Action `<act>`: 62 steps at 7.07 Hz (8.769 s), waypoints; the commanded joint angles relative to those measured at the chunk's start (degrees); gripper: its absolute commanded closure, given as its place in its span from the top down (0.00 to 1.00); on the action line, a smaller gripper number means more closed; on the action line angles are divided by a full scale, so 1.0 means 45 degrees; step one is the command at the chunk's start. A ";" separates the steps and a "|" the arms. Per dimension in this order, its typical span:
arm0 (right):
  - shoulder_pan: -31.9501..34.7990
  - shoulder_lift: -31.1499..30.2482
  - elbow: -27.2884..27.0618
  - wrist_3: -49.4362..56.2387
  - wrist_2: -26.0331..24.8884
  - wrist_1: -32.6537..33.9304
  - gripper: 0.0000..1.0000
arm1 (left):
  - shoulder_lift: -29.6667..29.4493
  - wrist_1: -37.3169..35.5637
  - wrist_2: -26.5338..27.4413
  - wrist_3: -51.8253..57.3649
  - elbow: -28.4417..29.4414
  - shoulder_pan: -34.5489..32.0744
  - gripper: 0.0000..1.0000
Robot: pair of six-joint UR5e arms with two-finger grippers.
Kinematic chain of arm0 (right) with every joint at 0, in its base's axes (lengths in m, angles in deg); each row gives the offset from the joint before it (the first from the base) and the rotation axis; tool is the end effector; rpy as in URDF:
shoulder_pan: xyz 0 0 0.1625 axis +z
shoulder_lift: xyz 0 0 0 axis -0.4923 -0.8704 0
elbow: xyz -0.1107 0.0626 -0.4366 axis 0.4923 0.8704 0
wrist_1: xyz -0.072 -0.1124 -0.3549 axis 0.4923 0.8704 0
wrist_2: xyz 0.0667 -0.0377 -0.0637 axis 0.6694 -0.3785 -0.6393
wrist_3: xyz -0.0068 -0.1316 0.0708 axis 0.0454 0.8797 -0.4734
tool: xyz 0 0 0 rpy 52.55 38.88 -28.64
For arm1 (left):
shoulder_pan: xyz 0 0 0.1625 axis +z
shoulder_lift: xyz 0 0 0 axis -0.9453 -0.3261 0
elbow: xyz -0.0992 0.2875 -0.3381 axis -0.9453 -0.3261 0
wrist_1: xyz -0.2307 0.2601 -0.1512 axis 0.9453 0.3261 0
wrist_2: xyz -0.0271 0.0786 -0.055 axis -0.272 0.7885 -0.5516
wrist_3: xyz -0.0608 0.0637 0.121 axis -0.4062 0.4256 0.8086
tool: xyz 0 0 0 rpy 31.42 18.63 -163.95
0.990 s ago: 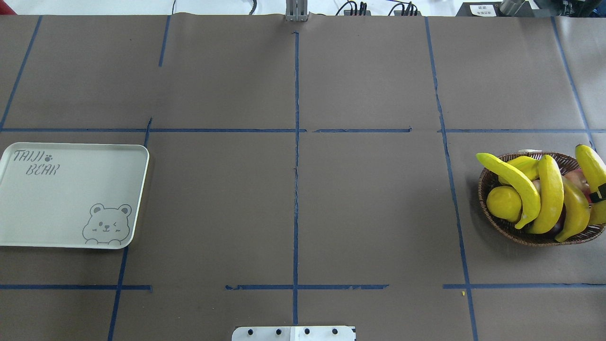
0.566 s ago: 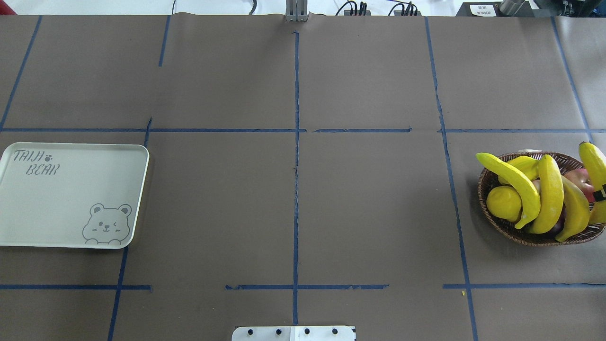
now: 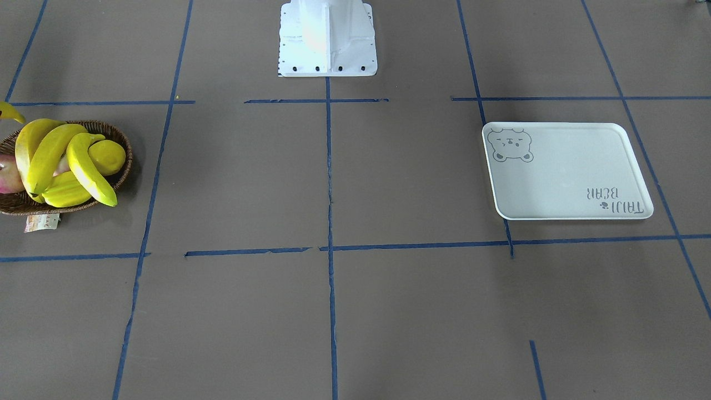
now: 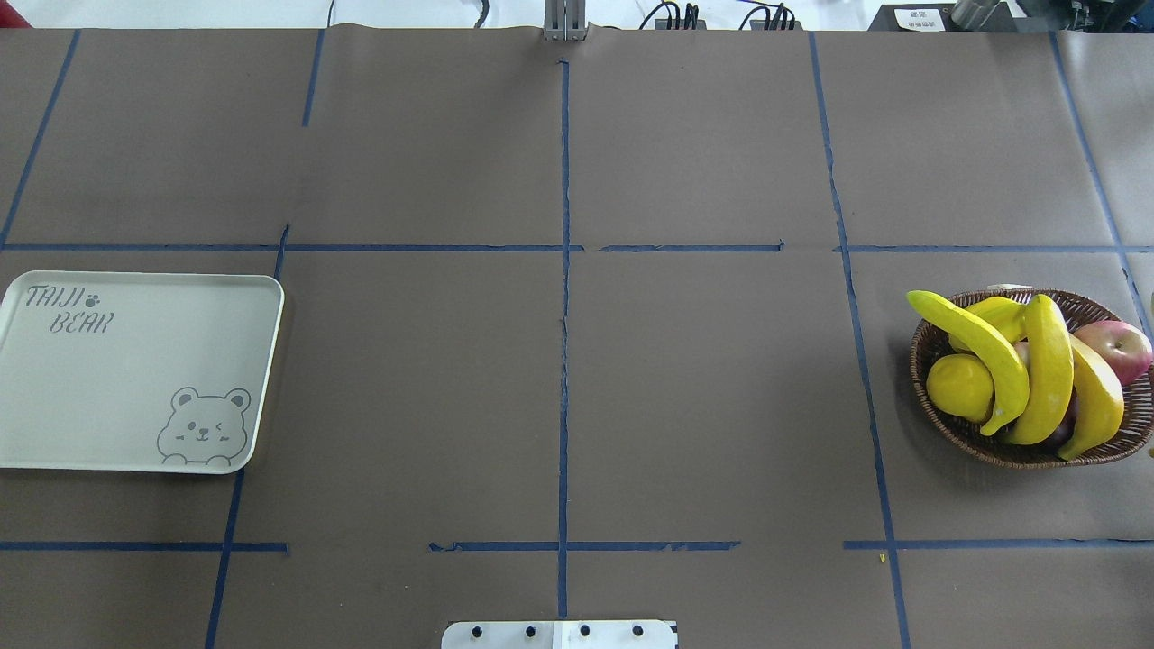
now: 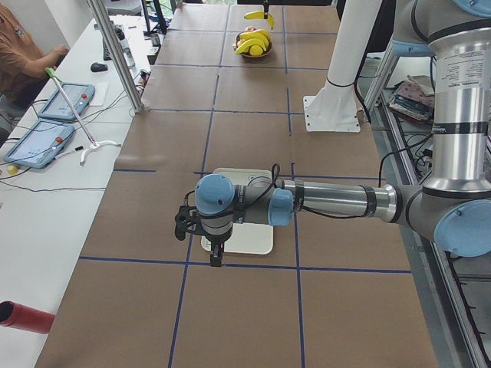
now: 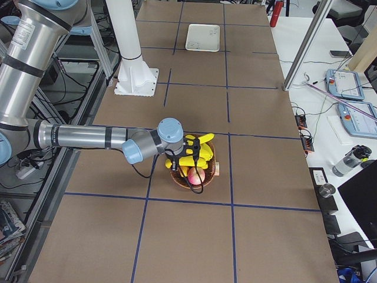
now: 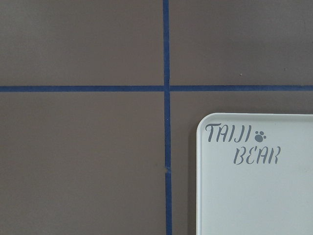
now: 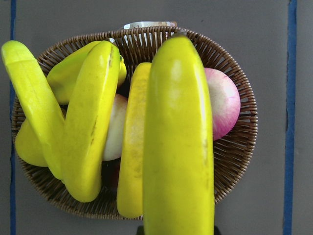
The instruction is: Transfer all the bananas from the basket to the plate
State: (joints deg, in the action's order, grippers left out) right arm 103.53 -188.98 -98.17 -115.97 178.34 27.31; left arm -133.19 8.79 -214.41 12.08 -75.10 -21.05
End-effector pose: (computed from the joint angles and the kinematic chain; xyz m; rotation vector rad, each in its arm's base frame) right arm -0.0622 -0.2831 0.6371 0.0180 -0.9382 0.0093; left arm -0.0358 -0.4208 0.6891 0.0705 0.8470 -0.0141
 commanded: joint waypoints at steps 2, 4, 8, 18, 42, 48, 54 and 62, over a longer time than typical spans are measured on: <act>0.2692 0.1102 -0.1220 0.5161 -0.1789 0.5429 0.00 | 0.0000 0.0000 0.0000 0.0007 0.0059 0.0000 1.00; 0.4403 0.4998 -0.1692 0.8230 -0.2008 1.1649 0.01 | 0.0039 0.0019 -0.0020 -0.0012 0.0039 -0.0020 1.00; 0.0749 0.9576 -0.1439 0.4018 -0.0680 1.1847 0.02 | 0.0000 0.0117 -0.0020 0.0046 -0.0038 0.0019 1.00; -0.9359 1.2732 -0.0891 -1.0589 -0.6944 0.2492 0.03 | -0.4308 1.0113 0.0271 -1.6026 0.0235 0.6182 1.00; -1.0047 1.3282 -0.1495 -1.0903 -0.7008 0.2472 1.00 | -0.8320 1.2190 0.3867 -2.2864 -0.0528 1.1993 0.00; -0.8644 1.1294 -0.2942 -1.0786 -0.7027 0.2667 1.00 | -0.7227 0.3575 0.4352 -1.7296 -0.2805 0.9593 0.00; -0.7976 1.0216 -0.2903 -1.0668 -0.7047 0.2687 1.00 | -0.1079 0.2793 0.4550 -1.5188 -0.2583 0.8404 0.00; -0.7957 1.0117 -0.2922 -1.0668 -0.7008 0.2706 1.00 | -0.0879 0.2891 0.4609 -1.3118 0.0215 0.7851 0.12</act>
State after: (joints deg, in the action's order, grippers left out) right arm 67.69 -143.40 -111.25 -163.98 146.66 39.48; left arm -137.20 21.77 -193.64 -47.06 -74.56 14.21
